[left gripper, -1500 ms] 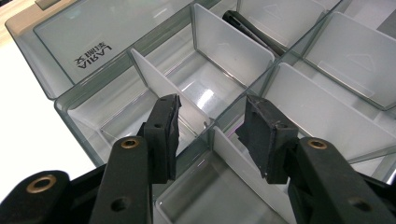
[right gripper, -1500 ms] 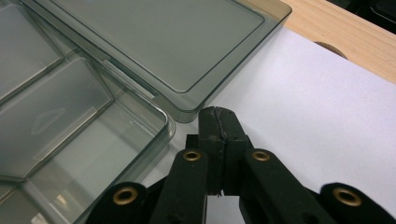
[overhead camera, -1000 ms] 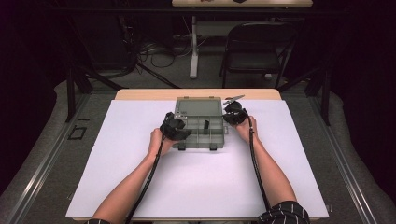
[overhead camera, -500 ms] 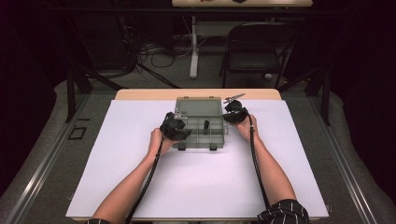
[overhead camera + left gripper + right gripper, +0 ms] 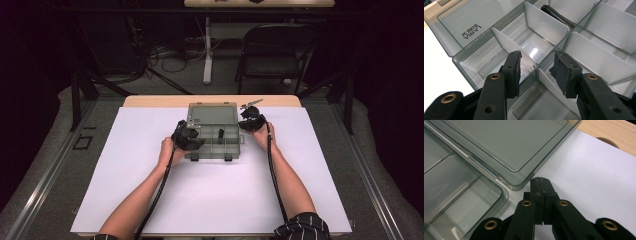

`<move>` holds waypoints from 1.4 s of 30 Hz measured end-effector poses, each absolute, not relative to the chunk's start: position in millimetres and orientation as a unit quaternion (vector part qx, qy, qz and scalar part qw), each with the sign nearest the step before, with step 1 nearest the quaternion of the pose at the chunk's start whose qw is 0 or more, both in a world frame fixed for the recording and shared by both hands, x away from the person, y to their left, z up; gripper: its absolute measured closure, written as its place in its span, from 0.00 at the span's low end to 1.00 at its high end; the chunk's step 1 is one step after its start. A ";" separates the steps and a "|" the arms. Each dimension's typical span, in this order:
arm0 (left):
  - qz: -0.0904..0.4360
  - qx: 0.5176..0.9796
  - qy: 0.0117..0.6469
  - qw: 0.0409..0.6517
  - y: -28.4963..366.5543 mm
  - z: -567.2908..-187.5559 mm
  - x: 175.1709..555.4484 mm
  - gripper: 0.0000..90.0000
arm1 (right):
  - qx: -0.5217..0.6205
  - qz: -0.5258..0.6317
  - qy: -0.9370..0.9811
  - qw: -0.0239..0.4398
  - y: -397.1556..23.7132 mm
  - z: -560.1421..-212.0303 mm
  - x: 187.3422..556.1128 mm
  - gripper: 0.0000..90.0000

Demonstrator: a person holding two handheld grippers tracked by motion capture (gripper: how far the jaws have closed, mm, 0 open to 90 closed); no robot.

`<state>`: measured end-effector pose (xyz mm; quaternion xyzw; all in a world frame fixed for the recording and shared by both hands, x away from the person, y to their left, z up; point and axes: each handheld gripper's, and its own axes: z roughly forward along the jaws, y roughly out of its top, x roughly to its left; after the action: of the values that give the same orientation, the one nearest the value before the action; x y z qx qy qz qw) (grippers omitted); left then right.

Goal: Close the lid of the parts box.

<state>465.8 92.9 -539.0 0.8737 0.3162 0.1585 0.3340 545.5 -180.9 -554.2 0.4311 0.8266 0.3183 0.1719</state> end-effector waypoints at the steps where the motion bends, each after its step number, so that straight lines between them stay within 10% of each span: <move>1: 0.159 0.874 0.316 0.334 93.0 -539.1 465.8 0.64 | 0.435 0.320 0.824 0.172 -181.1 -554.3 545.7 1.00; 42: 0.160 0.874 0.312 0.336 93.3 -539.8 465.8 0.64 | 0.458 0.351 0.793 0.196 -177.8 -554.7 553.8 1.00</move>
<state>465.8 93.3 -539.8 0.8741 0.3124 0.1603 0.3357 553.8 -177.8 -554.7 0.4584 0.7925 0.3512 0.1961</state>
